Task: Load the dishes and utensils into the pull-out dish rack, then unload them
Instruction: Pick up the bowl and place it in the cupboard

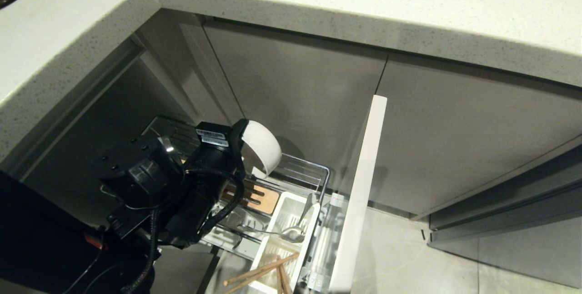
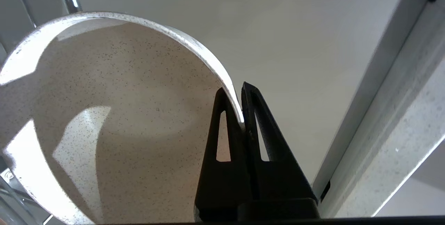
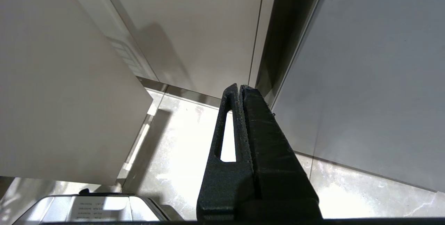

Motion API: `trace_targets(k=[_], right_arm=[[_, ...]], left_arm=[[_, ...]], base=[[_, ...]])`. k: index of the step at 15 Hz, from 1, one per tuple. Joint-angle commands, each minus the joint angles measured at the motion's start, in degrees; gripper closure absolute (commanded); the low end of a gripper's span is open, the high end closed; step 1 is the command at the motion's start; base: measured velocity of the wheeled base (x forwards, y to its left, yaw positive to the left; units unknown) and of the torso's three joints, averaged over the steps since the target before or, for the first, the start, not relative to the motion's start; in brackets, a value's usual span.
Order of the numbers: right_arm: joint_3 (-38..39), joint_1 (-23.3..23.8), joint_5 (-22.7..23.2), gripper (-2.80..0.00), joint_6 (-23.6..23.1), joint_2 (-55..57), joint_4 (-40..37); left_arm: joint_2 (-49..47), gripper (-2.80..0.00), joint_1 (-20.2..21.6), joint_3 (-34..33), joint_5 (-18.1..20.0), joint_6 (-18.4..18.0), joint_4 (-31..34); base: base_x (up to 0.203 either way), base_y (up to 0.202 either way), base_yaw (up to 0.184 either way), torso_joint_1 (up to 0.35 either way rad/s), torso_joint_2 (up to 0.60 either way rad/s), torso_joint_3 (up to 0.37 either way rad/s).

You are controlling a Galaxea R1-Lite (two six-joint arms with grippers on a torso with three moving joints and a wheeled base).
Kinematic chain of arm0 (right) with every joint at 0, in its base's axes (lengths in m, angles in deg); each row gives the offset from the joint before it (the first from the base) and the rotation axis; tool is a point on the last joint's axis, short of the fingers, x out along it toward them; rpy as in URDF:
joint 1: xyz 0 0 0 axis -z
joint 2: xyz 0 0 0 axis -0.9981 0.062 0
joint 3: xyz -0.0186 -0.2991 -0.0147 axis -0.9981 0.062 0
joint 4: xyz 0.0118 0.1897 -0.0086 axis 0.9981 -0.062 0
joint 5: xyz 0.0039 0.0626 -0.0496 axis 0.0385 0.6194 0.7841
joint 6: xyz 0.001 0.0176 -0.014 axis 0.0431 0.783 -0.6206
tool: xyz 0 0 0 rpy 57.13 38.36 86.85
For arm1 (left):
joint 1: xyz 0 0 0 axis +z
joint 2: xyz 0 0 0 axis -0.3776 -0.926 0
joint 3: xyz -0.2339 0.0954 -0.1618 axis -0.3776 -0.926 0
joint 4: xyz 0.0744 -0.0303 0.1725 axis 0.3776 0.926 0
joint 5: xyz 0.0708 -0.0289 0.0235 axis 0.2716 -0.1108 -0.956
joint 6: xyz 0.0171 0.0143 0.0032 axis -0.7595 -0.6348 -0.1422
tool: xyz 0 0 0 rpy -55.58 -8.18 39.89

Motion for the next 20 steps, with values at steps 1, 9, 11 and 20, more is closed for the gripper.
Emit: trace_targets(k=[1, 9, 11, 20], right_arm=[[1.51, -0.02, 0.0, 0.0, 0.0, 0.05, 0.04], [1.49, -0.02, 0.0, 0.0, 0.0, 0.05, 0.04], [1.49, -0.02, 0.0, 0.0, 0.0, 0.05, 0.04], [1.5, -0.02, 0.0, 0.0, 0.0, 0.05, 0.04]], left_arm=[[-0.13, 0.0, 1.08, -0.34, 0.83, 2.47, -0.51], [-1.99, 0.0, 5.73, -0.95, 8.45, 7.69, -0.55], [-3.36, 0.0, 5.75, -0.99, 8.48, 8.46, -0.48], [-2.87, -2.8, 5.75, -0.98, 8.47, 8.86, -0.23]], base=[[0.0, 0.0, 0.0, 0.0, 0.0, 0.0], [0.0, 0.0, 0.0, 0.0, 0.0, 0.0], [0.0, 0.0, 0.0, 0.0, 0.0, 0.0], [0.0, 0.0, 0.0, 0.0, 0.0, 0.0]])
